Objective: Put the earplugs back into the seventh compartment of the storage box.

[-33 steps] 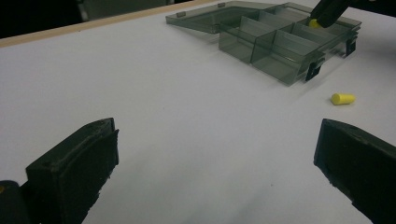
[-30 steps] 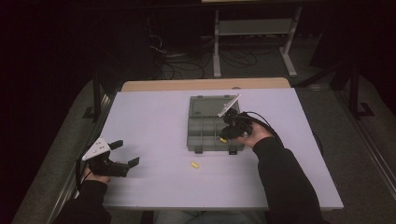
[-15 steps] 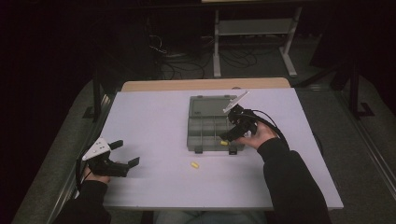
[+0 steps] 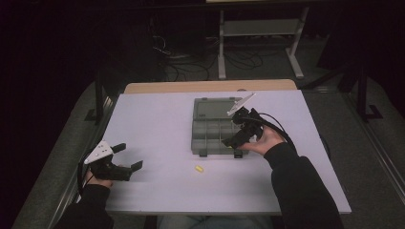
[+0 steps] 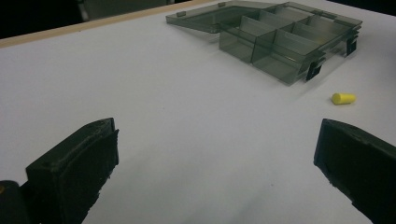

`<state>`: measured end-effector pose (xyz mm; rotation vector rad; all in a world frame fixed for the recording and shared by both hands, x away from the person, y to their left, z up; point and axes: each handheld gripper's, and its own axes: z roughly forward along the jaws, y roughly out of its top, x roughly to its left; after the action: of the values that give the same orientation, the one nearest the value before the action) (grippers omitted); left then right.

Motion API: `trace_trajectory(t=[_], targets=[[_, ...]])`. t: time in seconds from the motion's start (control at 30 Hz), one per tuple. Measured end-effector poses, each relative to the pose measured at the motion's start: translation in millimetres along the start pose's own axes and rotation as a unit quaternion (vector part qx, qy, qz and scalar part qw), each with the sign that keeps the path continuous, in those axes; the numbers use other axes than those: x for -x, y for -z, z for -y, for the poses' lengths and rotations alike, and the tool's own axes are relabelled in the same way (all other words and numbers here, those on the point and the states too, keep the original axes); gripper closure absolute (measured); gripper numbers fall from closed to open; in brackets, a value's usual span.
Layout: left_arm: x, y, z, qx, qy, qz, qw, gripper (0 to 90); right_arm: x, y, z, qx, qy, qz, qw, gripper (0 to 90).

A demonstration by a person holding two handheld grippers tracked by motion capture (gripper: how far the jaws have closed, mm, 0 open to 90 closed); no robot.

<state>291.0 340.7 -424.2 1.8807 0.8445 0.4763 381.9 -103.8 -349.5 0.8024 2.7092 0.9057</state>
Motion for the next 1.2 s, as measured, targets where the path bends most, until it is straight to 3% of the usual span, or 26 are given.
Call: trace_trajectory(t=[0.4,0.6,1.2], targets=[[0.0,0.1,0.0,0.0,0.001,0.0,1.0,0.0,-19.4,-3.2,-8.7,0.003,0.022,-0.019,0.9996,0.0],[0.0,0.2,0.0,0.0,0.001,0.0,1.0,0.0,-33.4,-11.1,-14.7,0.002,0.045,-0.031,0.9985,0.0],[0.1,0.1,-0.1,0.0,-0.001,0.001,1.0,0.0,-60.2,-40.2,-18.3,-0.016,0.073,-0.061,0.9954,0.0]])
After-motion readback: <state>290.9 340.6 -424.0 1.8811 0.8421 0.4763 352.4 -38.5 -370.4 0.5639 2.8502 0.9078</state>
